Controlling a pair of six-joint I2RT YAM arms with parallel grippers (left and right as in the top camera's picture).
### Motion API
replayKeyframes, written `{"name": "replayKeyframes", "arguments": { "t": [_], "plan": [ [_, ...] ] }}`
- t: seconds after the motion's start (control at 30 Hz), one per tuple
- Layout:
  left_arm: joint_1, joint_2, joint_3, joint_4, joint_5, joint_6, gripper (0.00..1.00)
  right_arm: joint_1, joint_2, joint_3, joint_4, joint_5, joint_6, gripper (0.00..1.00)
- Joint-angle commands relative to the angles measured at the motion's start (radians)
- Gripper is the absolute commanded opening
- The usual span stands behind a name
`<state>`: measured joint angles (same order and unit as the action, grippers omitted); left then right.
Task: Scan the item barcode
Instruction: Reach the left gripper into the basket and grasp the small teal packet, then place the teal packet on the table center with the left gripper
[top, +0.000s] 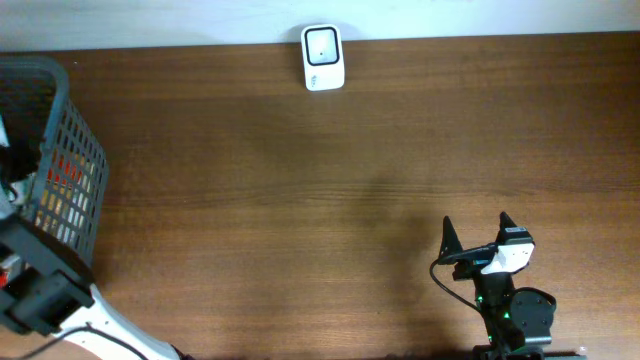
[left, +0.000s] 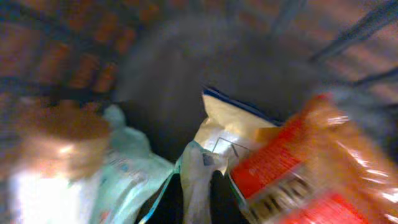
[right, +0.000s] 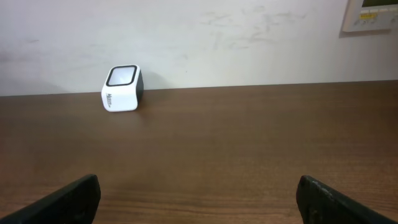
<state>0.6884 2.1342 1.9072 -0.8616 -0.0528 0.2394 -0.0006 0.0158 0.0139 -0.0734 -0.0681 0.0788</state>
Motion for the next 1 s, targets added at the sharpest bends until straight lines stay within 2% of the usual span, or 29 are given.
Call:
{"name": "replayKeyframes", "arguments": {
  "t": [0.0, 0.1, 0.27, 0.4, 0.53, 0.67, 0.9, 0.97],
  "plan": [
    [-0.034, -0.297, 0.060, 0.003, 0.080, -0.100, 0.00, -0.006, -0.005, -0.008, -0.001, 0.009, 0.000, 0.98],
    [-0.170, -0.517, 0.060, -0.047, 0.110, -0.100, 0.00, -0.006, -0.005, -0.008, -0.001, 0.009, 0.000, 0.99],
    [-0.500, -0.611, 0.058, -0.170, 0.110, -0.089, 0.00, -0.006, -0.005, -0.008, -0.001, 0.009, 0.000, 0.99],
    [-0.821, -0.523, -0.043, -0.197, 0.110, -0.089, 0.00, -0.006, -0.005, -0.008, -0.001, 0.009, 0.000, 0.99],
    [-1.031, -0.339, -0.128, -0.123, 0.110, -0.129, 0.00, -0.006, -0.005, -0.008, -0.001, 0.009, 0.000, 0.99],
    [-1.170, -0.152, -0.129, -0.028, 0.110, -0.227, 0.00, -0.006, -0.005, -0.008, -0.001, 0.009, 0.000, 0.99],
    [-1.333, 0.059, -0.129, 0.052, 0.110, -0.229, 0.01, -0.006, -0.005, -0.008, -0.001, 0.009, 0.000, 0.99],
    [-1.358, 0.061, -0.129, 0.099, 0.110, -0.228, 0.21, -0.006, -0.005, -0.008, -0.001, 0.009, 0.000, 0.99]
  ]
}}
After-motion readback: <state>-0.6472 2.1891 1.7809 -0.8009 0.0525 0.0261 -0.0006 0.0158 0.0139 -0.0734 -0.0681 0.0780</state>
